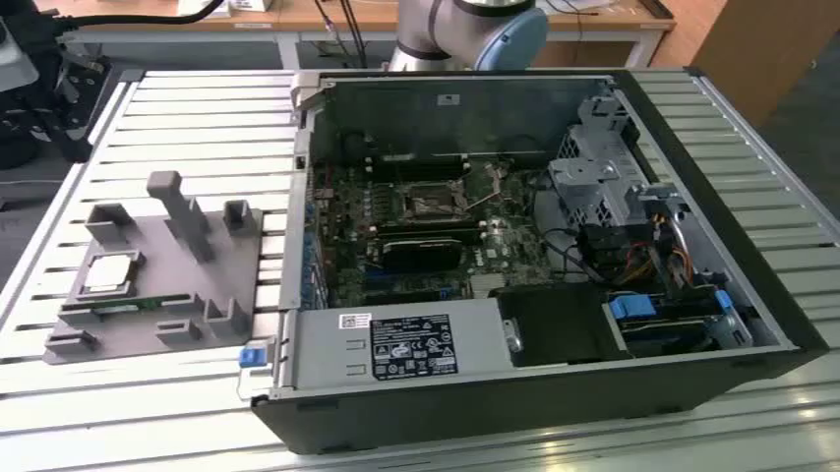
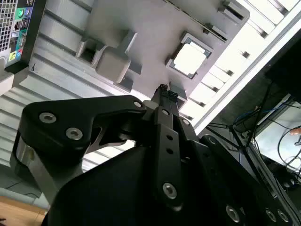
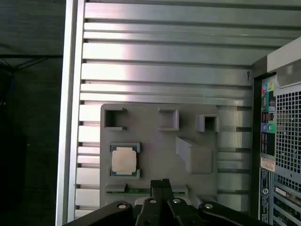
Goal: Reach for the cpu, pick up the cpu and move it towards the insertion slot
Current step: 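Pick up the cpu and move it towards the insertion slot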
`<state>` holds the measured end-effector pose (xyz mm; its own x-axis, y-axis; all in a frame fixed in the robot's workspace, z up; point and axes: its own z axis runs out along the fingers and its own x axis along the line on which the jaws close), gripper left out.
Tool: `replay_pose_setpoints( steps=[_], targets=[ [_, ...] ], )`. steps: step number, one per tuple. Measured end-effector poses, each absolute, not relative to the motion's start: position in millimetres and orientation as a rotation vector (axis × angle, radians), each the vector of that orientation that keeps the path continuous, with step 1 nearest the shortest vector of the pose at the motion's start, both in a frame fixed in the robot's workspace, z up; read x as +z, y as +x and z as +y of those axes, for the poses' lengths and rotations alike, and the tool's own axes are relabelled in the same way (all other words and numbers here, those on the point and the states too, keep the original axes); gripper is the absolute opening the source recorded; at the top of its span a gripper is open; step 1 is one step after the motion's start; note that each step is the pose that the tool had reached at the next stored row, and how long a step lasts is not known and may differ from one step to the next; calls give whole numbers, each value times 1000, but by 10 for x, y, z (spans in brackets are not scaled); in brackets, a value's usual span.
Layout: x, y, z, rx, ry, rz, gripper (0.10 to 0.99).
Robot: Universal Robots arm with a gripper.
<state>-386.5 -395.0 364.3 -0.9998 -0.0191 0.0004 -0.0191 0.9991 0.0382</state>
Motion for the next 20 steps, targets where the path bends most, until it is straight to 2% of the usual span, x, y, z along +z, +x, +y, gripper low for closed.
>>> replay_pose_setpoints(
  steps=[17,19,20],
  targets=[
    [3633,-4225,-3956,-60,30,-3140,106],
    [3627,-4242,-3959,-59,31,-3140,114],
    [3623,-4242,-3960,-56,31,-3140,169]
  ],
)
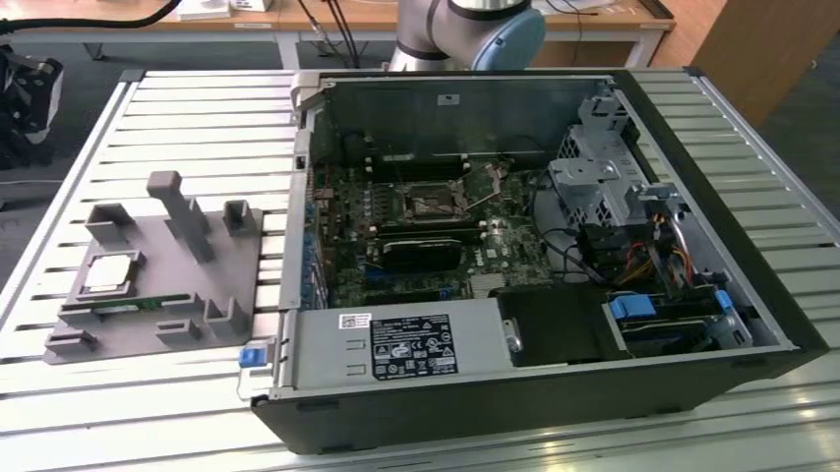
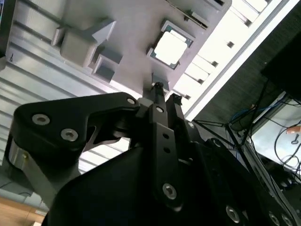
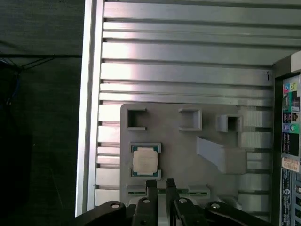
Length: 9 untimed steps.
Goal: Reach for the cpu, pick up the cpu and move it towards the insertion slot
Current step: 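Pick up the cpu and move it towards the insertion slot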
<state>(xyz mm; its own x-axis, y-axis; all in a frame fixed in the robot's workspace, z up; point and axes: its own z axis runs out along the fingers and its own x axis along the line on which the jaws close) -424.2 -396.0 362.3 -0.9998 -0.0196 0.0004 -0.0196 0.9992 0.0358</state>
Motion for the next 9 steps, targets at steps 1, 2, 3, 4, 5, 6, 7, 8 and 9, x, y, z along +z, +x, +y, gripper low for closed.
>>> replay_pose_setpoints(
  steps=[1,2,3,4,5,6,7,8,9],
  targets=[
    [3616,-4243,-3962,-55,31,-3140,231],
    [3609,-4243,-3968,-55,31,-3140,294],
    [3598,-4244,-3977,-55,31,-3140,294],
    [3581,-4244,-3984,-55,31,-3140,353],
    [3562,-4244,-3986,-55,31,-3140,353],
    [3545,-4244,-3986,-55,31,-3140,412],
    [3527,-4244,-3989,-55,31,-3140,467],
    [3509,-4243,-3991,-55,31,-3139,525],
    [3489,-4243,-3994,-55,32,-3138,584]
  ],
)
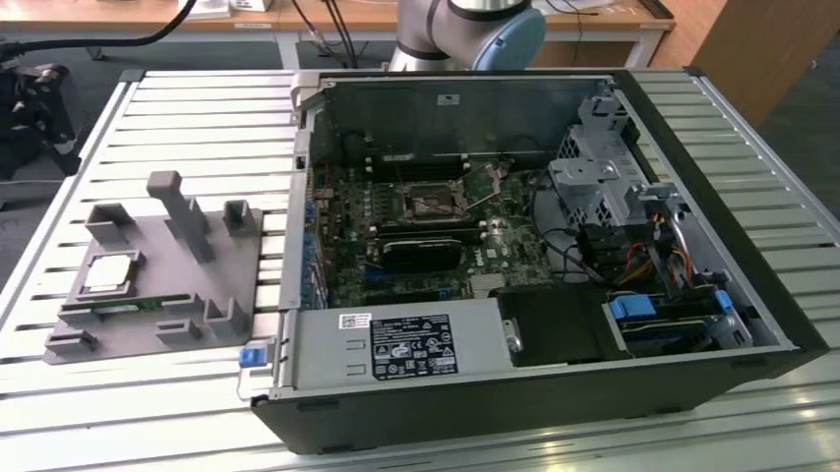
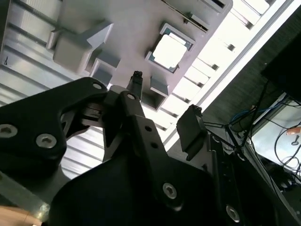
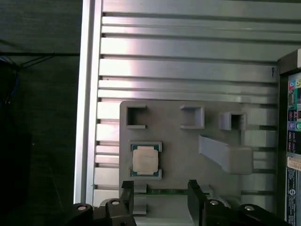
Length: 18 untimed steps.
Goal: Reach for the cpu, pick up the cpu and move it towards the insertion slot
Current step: 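Pick up the cpu and move it towards the insertion slot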
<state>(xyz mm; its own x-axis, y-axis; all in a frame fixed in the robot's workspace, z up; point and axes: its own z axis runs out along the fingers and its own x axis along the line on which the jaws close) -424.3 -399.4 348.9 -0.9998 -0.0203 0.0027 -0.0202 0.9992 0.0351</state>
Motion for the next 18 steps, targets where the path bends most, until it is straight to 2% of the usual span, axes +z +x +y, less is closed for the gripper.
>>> replay_pose_setpoints(
  steps=[1,3,4,5,6,8,10,11,18],
  targets=[
    [3472,-4243,-3997,-55,32,-3137,584],
    [3435,-4245,-4003,-55,33,-3135,702],
    [3417,-4245,-4005,-55,33,-3135,702],
    [3401,-4245,-4005,-55,33,-3134,757],
    [3384,-4245,-4005,-55,33,-3133,757],
    [3348,-4245,-4006,-55,33,-3132,875],
    [3312,-4245,-4008,-55,34,-3131,875],
    [3294,-4246,-4011,-55,34,-3131,937],
    [3167,-4280,-4036,-55,35,-3128,937]
  ],
)
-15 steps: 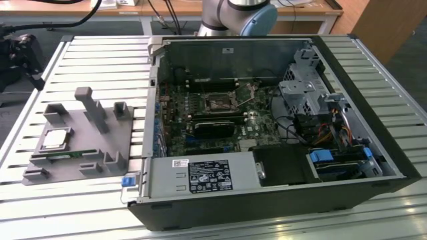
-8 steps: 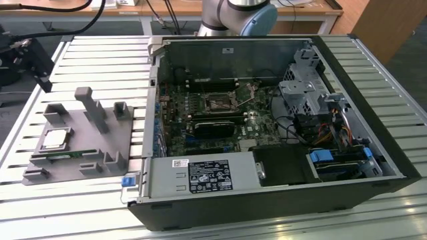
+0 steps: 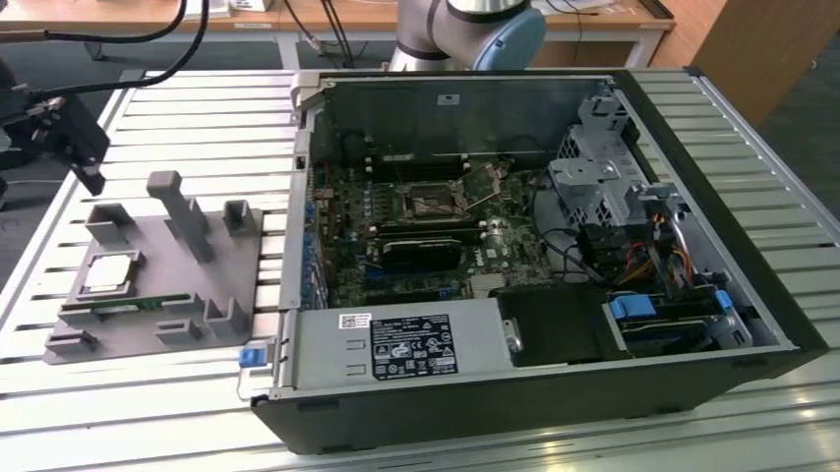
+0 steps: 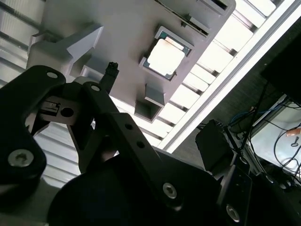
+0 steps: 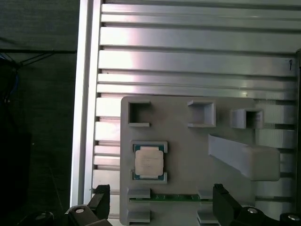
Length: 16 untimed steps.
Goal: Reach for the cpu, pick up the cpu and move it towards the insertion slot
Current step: 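Pick up the cpu and move it towards the insertion slot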
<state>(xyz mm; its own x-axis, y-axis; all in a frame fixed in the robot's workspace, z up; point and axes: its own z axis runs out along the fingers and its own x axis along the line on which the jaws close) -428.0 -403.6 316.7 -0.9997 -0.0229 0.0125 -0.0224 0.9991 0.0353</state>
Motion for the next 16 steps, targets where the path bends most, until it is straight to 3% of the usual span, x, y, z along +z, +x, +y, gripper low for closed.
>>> replay_pose_setpoints(
  steps=[16],
  targets=[
    [2885,-4291,-4050,-55,35,-3113,937]
  ],
)
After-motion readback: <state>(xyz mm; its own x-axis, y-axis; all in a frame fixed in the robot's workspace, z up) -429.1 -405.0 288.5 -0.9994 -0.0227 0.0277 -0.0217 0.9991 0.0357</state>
